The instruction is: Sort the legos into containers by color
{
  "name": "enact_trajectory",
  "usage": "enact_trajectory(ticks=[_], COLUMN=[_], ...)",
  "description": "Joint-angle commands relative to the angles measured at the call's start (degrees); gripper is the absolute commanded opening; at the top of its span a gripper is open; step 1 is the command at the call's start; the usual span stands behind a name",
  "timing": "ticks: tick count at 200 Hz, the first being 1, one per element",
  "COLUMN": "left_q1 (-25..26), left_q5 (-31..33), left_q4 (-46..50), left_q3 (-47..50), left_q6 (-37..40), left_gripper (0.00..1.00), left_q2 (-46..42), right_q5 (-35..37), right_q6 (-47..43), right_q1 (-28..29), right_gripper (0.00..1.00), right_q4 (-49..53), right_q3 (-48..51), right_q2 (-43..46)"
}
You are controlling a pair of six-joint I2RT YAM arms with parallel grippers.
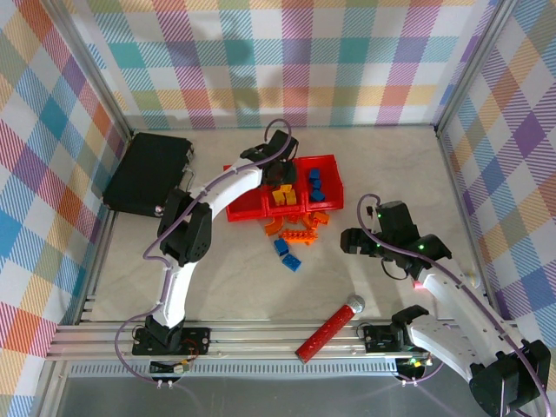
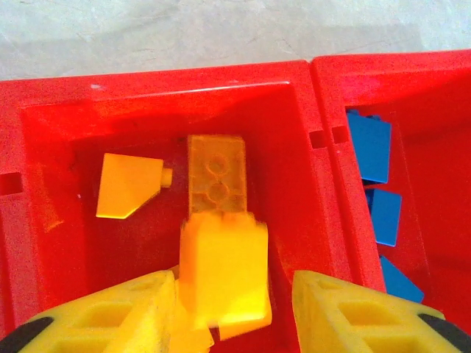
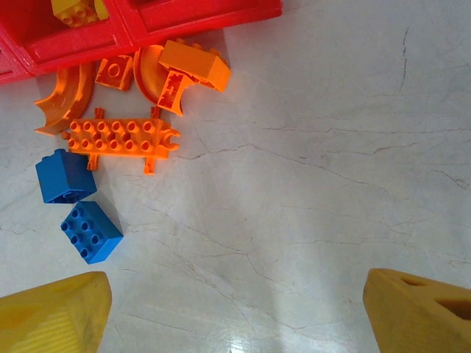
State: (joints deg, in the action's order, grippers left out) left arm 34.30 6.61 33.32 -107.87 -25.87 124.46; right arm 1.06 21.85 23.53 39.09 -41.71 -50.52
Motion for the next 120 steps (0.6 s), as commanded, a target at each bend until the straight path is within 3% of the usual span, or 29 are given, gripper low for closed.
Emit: enact_trajectory(ticks=[1,53,94,120], left_q1=[-0.29,-0.29,-0.12,0.15], left_q5=[-1.16,-2.55,-2.8,-1.62], left_q4=[-0.87,-3.72,-9.97,-12.27], left_q3=[-1.39,1.7,11.46,18.56], left_q6=[0.79,1.47,2.94,4.04], left_gripper=[0.49,0.55,0.64,0.75], left_q2=[1.18,-3.42,-14.99,-23.9], right_q5=[-0.29,-1.51,-4.67,-10.45], right_q6=[0.23,0.61,-0.39,-0.67], right_q1=[-0.34,-0.33,-0.33,-0.33], right_gripper=[0.89,0.89,0.89,0.87], right_q4=[0.54,0.35,-0.24,-1.38], right_q3=[0.77,0.91,0.3,-0.27], right_q2=[0.41,1.31,-0.02,-1.9])
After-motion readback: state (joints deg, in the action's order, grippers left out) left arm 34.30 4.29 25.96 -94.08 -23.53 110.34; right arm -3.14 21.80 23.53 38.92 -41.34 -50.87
